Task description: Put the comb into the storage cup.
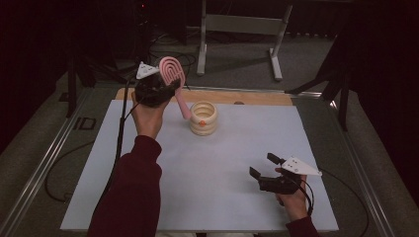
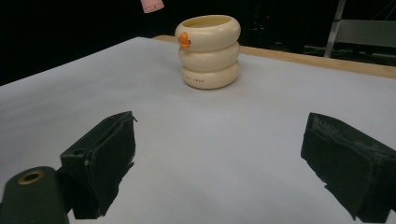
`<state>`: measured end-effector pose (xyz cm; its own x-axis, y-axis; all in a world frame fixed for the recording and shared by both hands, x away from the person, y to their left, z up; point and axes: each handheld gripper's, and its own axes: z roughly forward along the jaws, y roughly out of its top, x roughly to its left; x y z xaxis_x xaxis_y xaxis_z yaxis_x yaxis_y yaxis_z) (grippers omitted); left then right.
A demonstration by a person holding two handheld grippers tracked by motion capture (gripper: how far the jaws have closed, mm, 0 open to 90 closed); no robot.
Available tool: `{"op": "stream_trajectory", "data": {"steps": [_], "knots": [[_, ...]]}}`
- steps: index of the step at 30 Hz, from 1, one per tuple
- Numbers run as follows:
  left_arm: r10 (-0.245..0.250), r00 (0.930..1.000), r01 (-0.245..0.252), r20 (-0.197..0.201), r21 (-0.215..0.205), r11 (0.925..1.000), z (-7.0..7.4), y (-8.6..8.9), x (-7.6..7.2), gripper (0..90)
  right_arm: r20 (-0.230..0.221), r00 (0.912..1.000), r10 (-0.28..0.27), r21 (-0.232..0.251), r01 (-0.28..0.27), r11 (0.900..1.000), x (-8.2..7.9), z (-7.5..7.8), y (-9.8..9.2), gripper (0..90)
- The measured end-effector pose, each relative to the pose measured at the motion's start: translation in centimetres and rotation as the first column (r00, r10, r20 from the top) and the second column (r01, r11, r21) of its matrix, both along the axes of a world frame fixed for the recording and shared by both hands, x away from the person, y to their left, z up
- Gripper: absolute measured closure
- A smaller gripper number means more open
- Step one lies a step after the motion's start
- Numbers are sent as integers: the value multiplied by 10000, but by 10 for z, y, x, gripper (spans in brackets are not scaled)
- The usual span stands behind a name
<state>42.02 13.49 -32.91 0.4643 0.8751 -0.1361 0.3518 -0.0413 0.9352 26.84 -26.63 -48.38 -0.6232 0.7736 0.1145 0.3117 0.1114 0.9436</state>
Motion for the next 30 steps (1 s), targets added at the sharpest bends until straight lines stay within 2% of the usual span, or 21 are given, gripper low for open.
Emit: {"op": "stream_trajectory", "data": {"steps": [12,30], "knots": [[86,10000,-86,16,-202,9998,-5,-8,6,638,-2,10000,41,-3,-41,10000,0,-1,3,100],[58,9997,-55,222,-129,9999,6,-24,14,638,0,10000,51,113,-51,9999,1,-1,2,100]]}}
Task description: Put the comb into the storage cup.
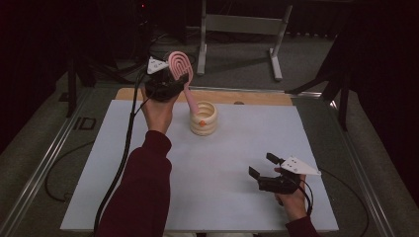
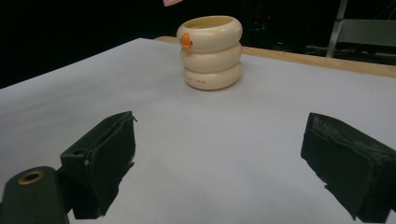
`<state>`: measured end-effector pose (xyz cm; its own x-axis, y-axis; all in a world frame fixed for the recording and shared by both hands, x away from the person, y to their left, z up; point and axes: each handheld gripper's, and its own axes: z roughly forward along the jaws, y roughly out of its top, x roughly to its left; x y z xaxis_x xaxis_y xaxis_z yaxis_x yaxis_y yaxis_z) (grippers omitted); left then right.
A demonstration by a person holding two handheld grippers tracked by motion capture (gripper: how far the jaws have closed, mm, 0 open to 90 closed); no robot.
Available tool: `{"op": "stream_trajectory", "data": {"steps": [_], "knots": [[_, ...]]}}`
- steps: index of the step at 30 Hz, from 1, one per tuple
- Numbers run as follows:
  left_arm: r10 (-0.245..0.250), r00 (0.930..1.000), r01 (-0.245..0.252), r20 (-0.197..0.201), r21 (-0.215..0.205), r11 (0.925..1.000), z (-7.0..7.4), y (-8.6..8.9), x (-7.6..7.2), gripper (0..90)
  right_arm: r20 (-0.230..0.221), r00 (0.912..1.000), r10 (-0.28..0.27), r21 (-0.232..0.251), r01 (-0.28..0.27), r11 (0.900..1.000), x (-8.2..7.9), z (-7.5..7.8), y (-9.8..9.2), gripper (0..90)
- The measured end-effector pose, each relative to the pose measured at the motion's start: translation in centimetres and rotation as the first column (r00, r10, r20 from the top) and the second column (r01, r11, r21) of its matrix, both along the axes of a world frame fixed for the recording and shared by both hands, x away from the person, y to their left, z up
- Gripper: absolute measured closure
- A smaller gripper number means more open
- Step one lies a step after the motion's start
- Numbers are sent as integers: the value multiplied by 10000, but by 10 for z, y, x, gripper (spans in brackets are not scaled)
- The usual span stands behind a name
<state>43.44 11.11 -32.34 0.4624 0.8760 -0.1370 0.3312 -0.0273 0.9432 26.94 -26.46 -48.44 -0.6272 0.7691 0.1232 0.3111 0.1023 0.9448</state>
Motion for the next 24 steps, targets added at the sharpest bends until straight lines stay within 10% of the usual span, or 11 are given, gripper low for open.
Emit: {"op": "stream_trajectory", "data": {"steps": [24], "knots": [[154,9999,-155,17,119,9998,-3,-13,9,637,-57,10000,-21,86,22,10000,2,-1,0,100]]}}
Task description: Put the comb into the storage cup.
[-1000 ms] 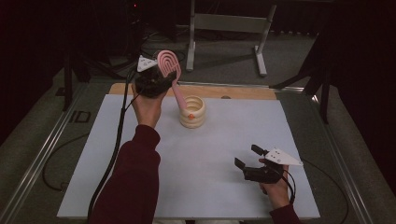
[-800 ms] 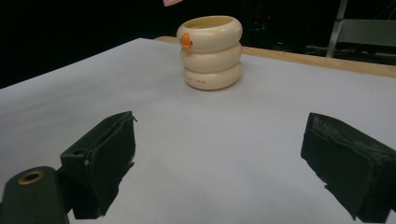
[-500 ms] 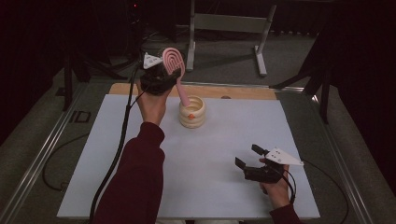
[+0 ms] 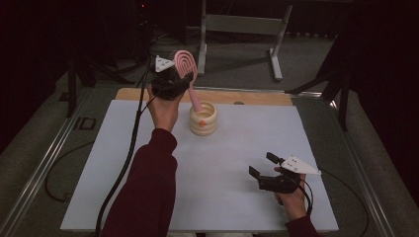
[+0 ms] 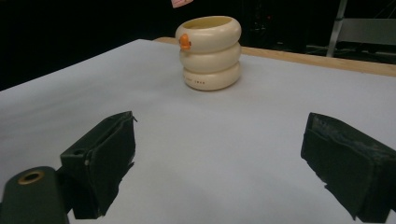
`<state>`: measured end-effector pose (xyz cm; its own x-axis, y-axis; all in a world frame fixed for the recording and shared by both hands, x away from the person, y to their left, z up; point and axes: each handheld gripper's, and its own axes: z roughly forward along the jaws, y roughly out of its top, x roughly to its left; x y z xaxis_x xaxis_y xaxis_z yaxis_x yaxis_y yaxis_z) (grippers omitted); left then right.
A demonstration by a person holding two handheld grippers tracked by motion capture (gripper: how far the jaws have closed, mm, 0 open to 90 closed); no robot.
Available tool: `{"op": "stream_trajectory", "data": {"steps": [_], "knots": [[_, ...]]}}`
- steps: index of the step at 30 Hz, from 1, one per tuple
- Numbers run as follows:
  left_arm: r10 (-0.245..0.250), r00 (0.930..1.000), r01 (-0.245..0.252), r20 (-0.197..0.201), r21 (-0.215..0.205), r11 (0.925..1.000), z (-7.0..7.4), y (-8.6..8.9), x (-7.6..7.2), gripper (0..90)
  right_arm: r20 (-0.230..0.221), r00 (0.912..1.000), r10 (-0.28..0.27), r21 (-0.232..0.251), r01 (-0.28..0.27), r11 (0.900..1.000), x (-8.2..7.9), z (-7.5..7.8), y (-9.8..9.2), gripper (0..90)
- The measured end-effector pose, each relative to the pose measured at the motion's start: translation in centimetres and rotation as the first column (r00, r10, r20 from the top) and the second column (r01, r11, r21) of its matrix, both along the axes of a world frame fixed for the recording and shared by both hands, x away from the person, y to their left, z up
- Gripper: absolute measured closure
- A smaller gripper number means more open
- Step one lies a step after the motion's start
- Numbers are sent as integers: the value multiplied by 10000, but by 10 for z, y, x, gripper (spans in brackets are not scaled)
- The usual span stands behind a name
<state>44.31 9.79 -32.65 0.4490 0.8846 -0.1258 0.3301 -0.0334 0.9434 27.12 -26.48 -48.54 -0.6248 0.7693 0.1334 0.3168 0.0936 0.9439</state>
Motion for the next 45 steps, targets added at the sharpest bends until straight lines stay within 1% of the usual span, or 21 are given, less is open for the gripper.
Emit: {"op": "stream_trajectory", "data": {"steps": [2,8,13,30,36,40,45], "knots": [[41,10000,-41,16,-15,10000,0,0,0,637,14,10000,6,-60,-6,10000,0,0,0,100],[100,9999,-100,13,-157,9998,-3,-4,1,638,-11,10000,-15,16,15,10000,0,0,0,100],[124,9999,-124,-46,-133,9998,-6,-8,4,637,-3,10000,0,-4,0,10000,0,0,0,100],[229,9997,-232,-112,-287,9993,-18,-19,12,638,20,10000,-16,84,16,10000,0,0,0,100],[314,9993,-319,-188,-259,9992,-23,-22,15,637,17,10000,2,110,-3,9999,0,0,-1,100],[335,9992,-341,-208,-322,9989,-26,-26,17,638,13,10000,8,133,-8,9999,0,0,0,100],[353,9991,-359,-227,-253,9990,-28,-30,18,638,-13,10000,24,136,-24,9999,0,0,1,100]]}}
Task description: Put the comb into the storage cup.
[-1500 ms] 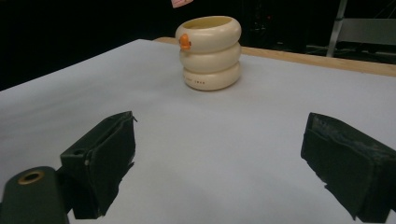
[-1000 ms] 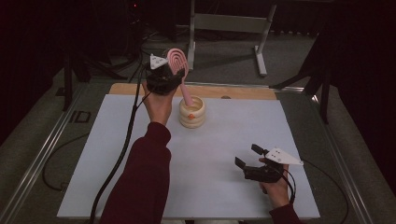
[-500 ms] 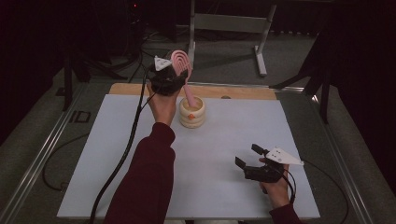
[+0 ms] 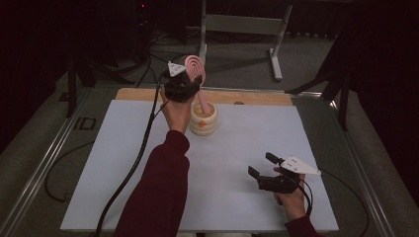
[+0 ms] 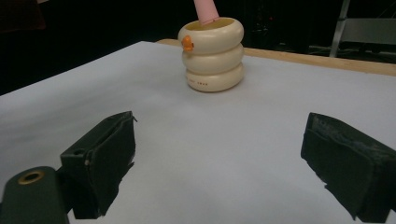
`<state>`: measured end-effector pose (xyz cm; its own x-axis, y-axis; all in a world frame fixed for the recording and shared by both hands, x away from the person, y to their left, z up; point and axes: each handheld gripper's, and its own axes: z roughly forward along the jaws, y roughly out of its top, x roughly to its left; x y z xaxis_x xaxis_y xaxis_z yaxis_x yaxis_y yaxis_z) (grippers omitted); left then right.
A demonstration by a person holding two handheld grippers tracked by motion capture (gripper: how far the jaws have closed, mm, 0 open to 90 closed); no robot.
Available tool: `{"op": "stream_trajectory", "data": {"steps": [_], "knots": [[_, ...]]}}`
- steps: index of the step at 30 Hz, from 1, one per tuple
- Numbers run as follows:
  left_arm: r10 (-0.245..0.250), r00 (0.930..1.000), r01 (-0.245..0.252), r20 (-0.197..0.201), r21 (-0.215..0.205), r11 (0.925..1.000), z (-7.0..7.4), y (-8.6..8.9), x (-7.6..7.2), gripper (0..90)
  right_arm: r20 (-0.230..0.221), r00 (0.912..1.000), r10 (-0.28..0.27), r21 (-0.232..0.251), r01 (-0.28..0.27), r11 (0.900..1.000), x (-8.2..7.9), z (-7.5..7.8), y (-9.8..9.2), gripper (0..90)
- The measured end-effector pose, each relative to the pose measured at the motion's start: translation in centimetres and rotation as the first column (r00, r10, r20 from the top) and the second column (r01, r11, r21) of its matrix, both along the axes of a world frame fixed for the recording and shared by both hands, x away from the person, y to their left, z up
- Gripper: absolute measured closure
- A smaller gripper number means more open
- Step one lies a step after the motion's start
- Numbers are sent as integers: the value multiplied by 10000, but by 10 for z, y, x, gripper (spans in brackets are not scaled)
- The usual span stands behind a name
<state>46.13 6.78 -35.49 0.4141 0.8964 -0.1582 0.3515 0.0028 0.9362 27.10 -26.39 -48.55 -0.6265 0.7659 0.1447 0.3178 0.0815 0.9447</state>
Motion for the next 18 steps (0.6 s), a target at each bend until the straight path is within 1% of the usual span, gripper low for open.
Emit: {"op": "stream_trajectory", "data": {"steps": [5,8,9,13,15,18], "knots": [[13,10000,-13,4,13,10000,-3,-4,2,637,27,10000,-8,27,8,10000,0,0,-1,100],[38,10000,-38,-26,73,10000,-4,-5,2,637,-1,10000,-5,21,5,10000,0,0,0,100],[77,10000,-76,-54,157,9998,-6,-6,3,637,-3,10000,-2,18,2,10000,0,0,0,100],[125,9999,-124,-61,182,9998,-9,-9,4,637,28,10000,-3,23,3,10000,0,0,0,100],[179,9998,-177,-64,329,9993,-11,-11,4,638,47,10000,-15,37,15,10000,0,0,-1,100],[206,9998,-203,-85,338,9992,-12,-12,4,638,53,10000,-14,47,14,10000,0,0,-1,100]]}}
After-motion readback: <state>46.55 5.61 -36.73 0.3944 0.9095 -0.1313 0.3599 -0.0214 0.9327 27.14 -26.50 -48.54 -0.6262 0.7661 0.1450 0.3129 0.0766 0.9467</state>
